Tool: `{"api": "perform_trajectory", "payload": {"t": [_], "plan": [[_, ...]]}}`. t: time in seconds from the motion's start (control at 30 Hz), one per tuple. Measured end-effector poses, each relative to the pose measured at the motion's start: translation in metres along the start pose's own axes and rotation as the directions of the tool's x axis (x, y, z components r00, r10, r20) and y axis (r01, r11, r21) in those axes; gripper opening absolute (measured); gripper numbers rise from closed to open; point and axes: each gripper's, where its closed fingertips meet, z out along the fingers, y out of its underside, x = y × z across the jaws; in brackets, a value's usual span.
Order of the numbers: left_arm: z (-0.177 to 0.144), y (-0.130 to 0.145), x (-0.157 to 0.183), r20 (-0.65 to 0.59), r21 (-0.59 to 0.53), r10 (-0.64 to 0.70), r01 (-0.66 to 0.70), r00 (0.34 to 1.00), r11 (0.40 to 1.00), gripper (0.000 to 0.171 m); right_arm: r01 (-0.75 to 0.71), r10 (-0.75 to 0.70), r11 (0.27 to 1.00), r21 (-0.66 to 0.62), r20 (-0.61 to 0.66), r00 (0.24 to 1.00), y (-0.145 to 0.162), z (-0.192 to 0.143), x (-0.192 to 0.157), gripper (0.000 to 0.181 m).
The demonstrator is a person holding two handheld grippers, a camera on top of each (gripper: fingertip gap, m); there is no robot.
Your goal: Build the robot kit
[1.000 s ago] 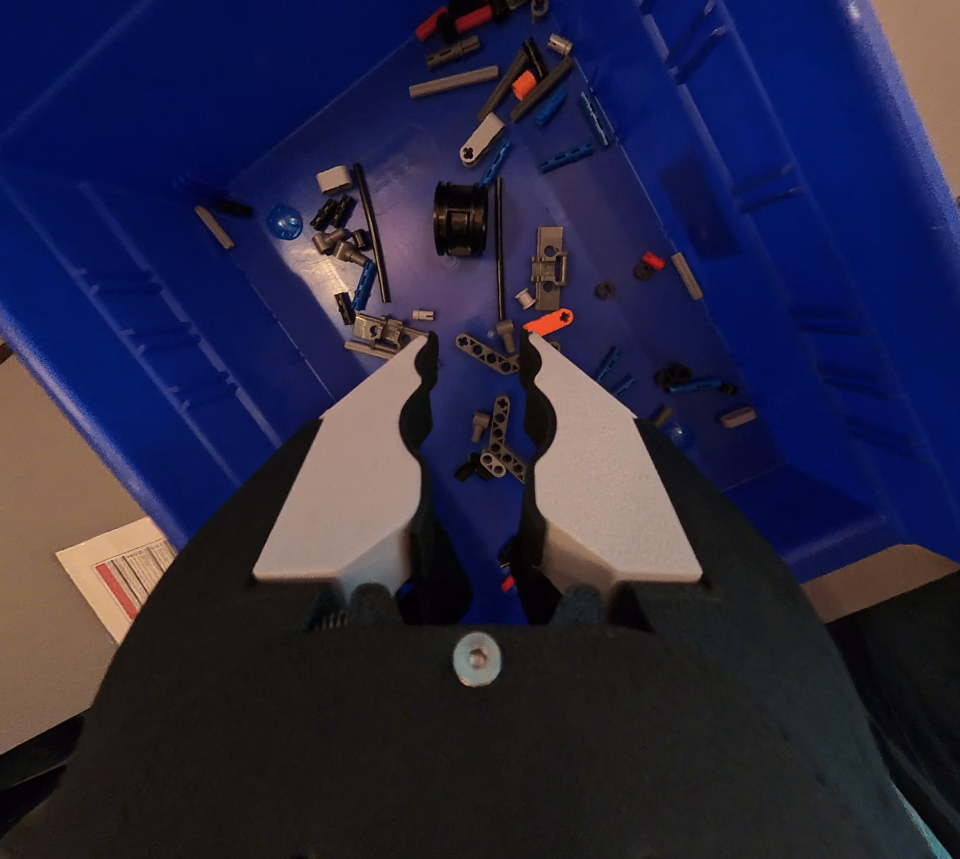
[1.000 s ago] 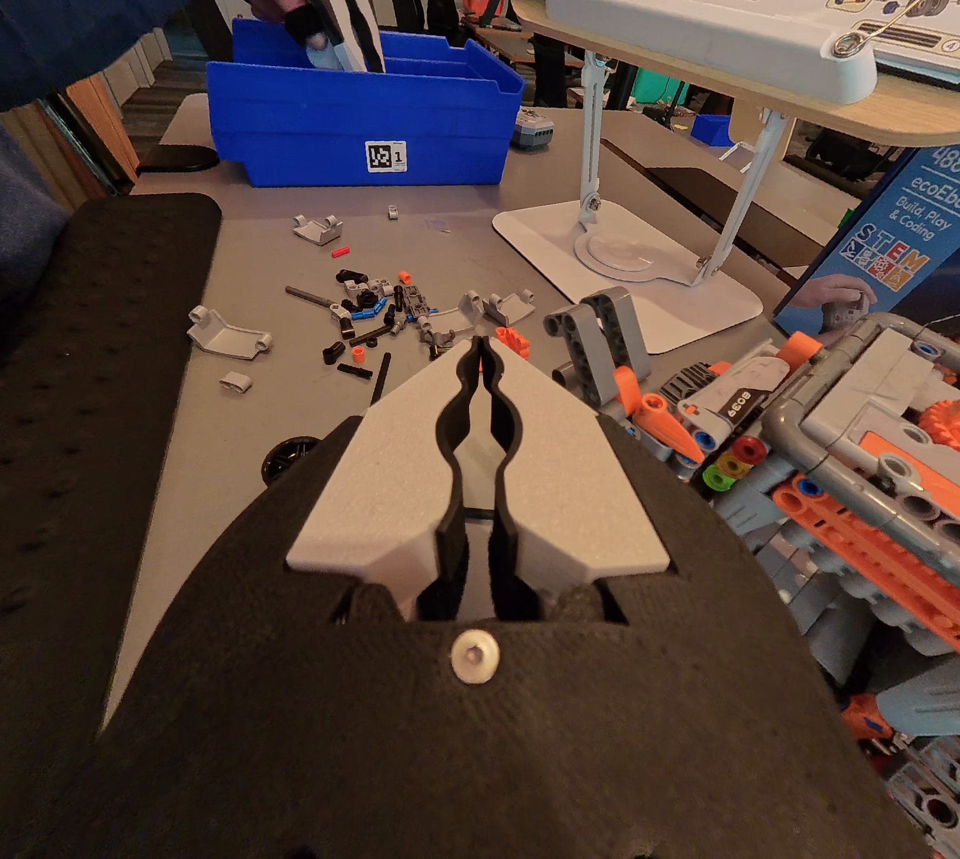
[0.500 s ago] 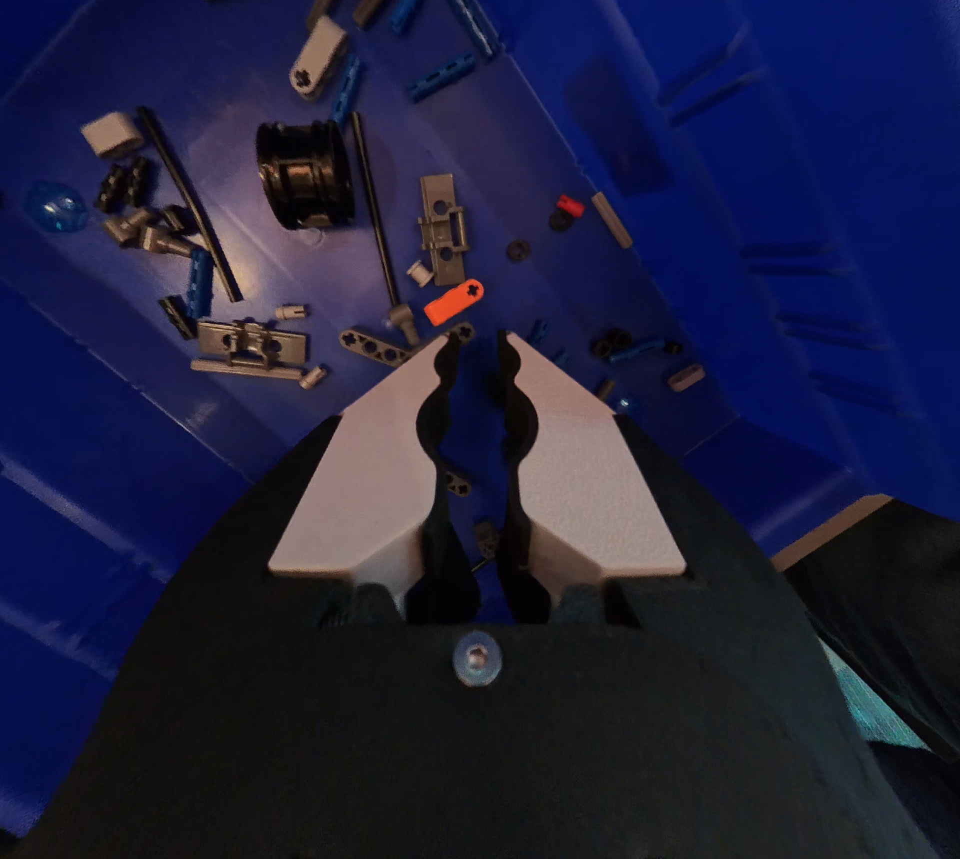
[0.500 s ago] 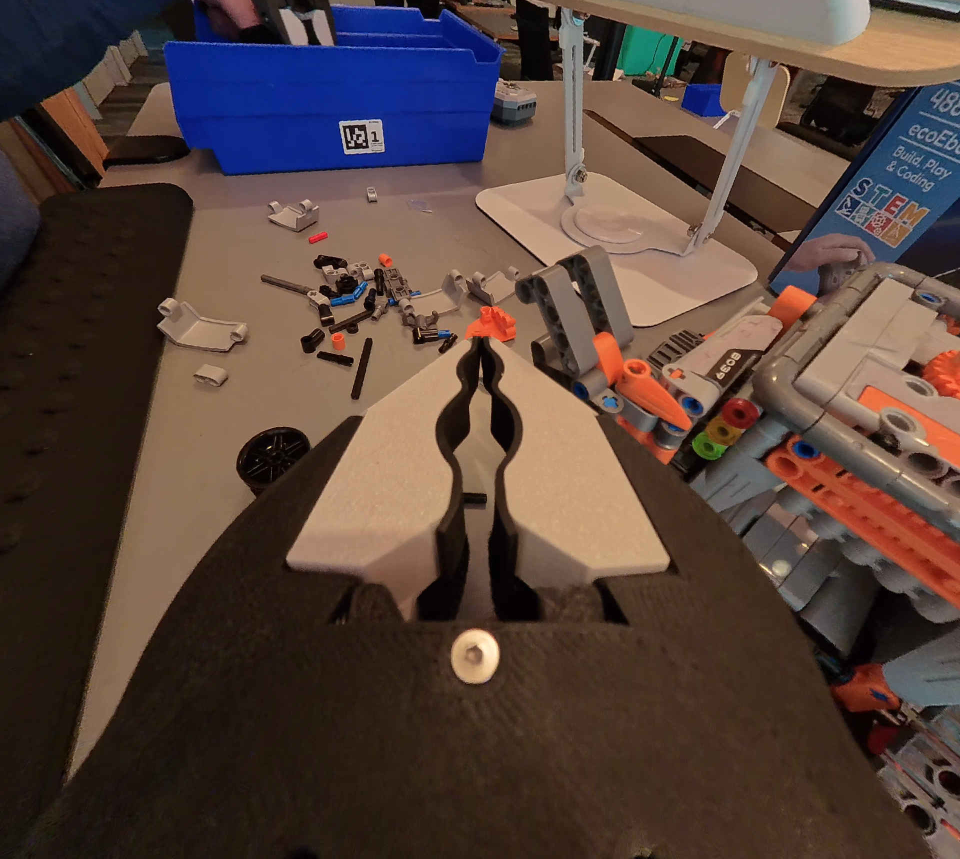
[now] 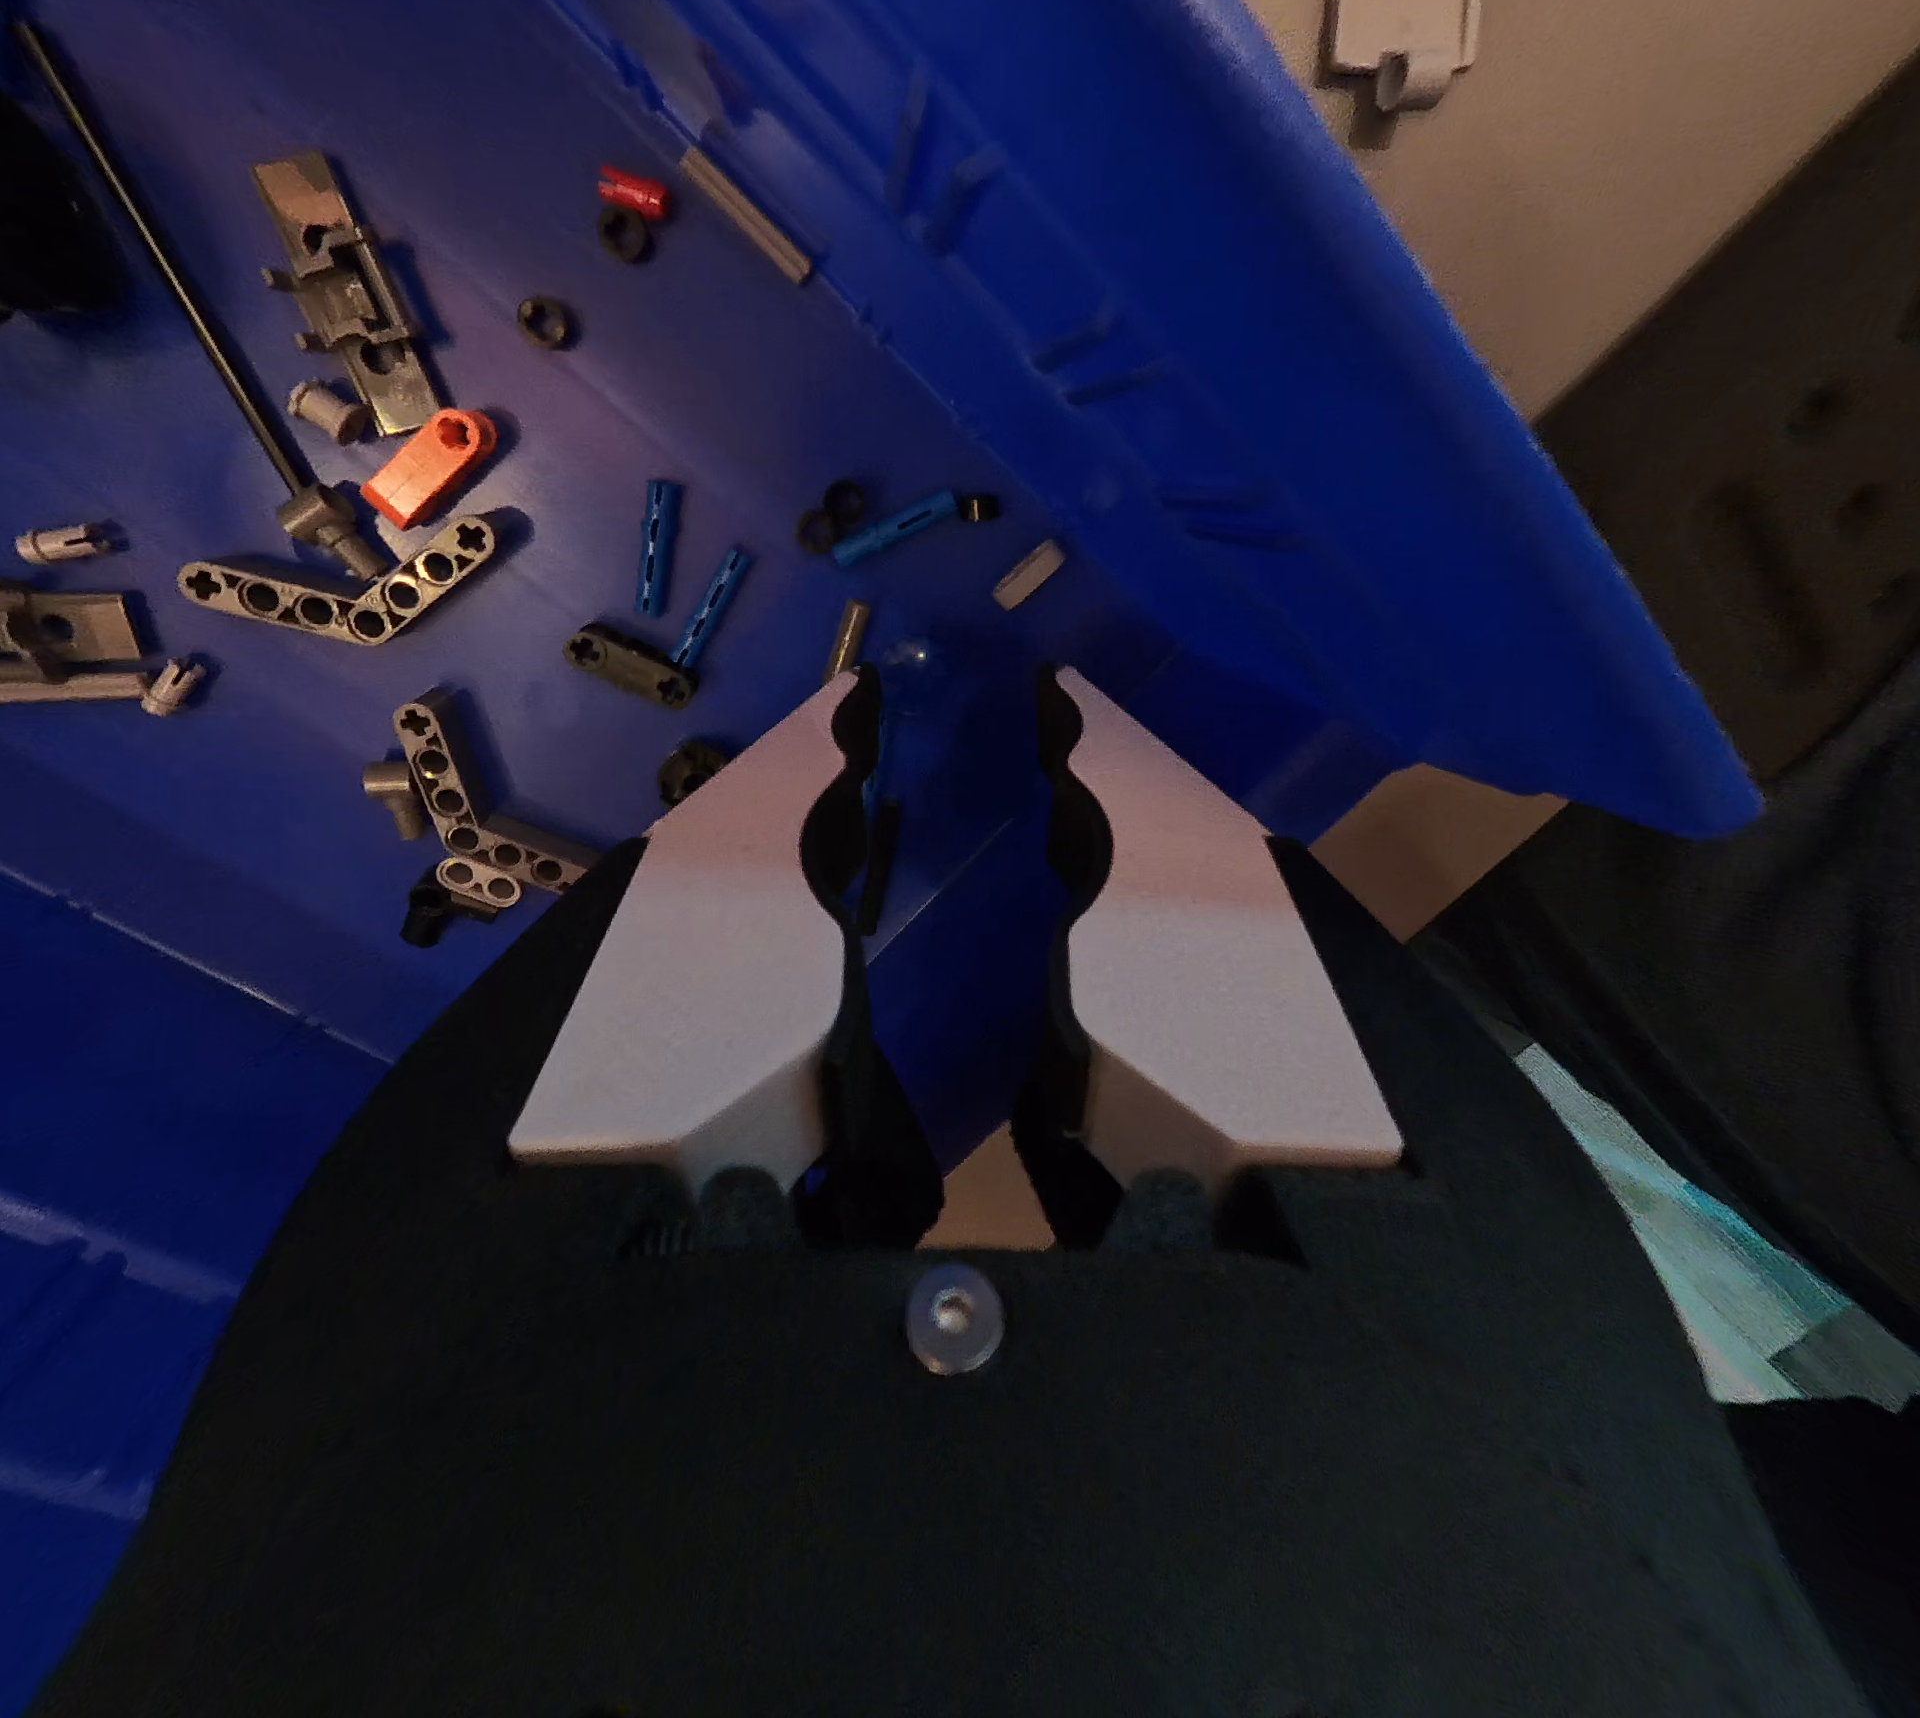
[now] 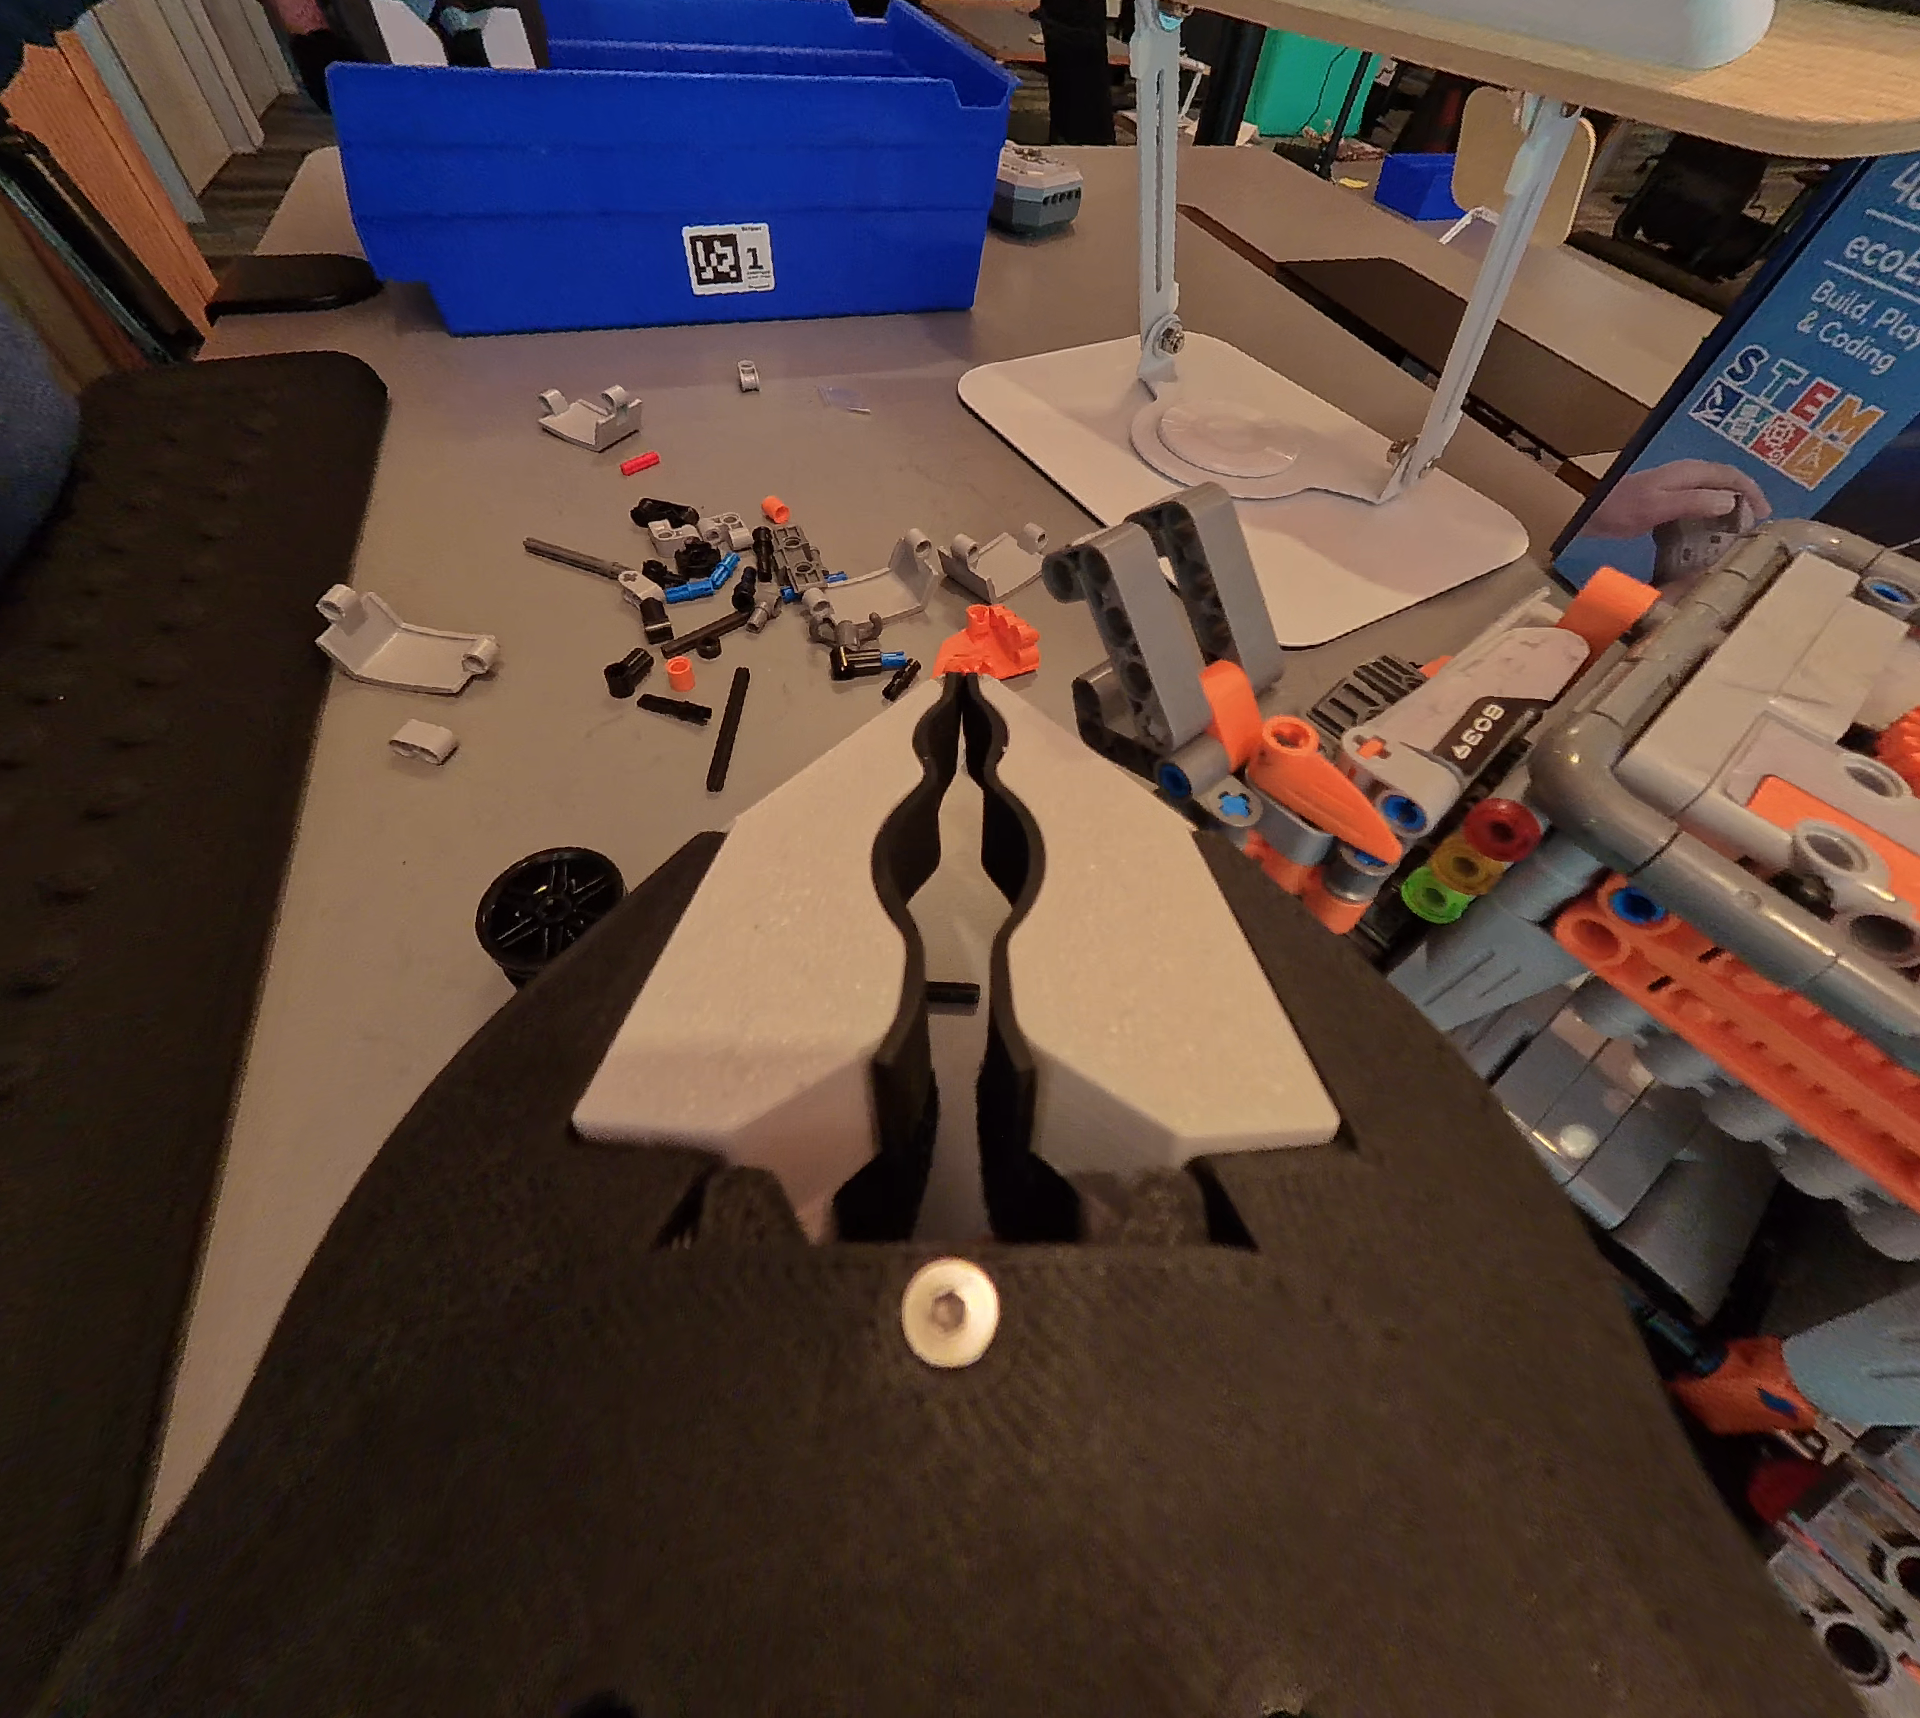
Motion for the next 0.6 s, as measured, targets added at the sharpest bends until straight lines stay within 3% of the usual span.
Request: {"api": "perform_trajectory", "payload": {"t": [0.23,0.47,0.6], "plan": [[0.0006,0.001,-0.0078,0.025,-0.029,-0.044,0.045,0.999,0.999,0.02,0.006,-0.006,1.0,0.01,-0.001,1.0,-0.0027,-0.002,-0.0005,0.0],[0.0067,0.0025,-0.0082,0.025,-0.143,0.013,-0.01,1.0,0.99,0.021,0.008,-0.008,1.0,0.011,-0.002,1.0,-0.0031,-0.0026,-0.0004,0.0],[0.0079,-0.0008,-0.0092,0.022,-0.15,0.018,-0.014,1.0,0.989,0.013,0.01,-0.01,1.0,0.013,-0.004,1.0,-0.0038,-0.0034,-0.0001,0.0]]}}
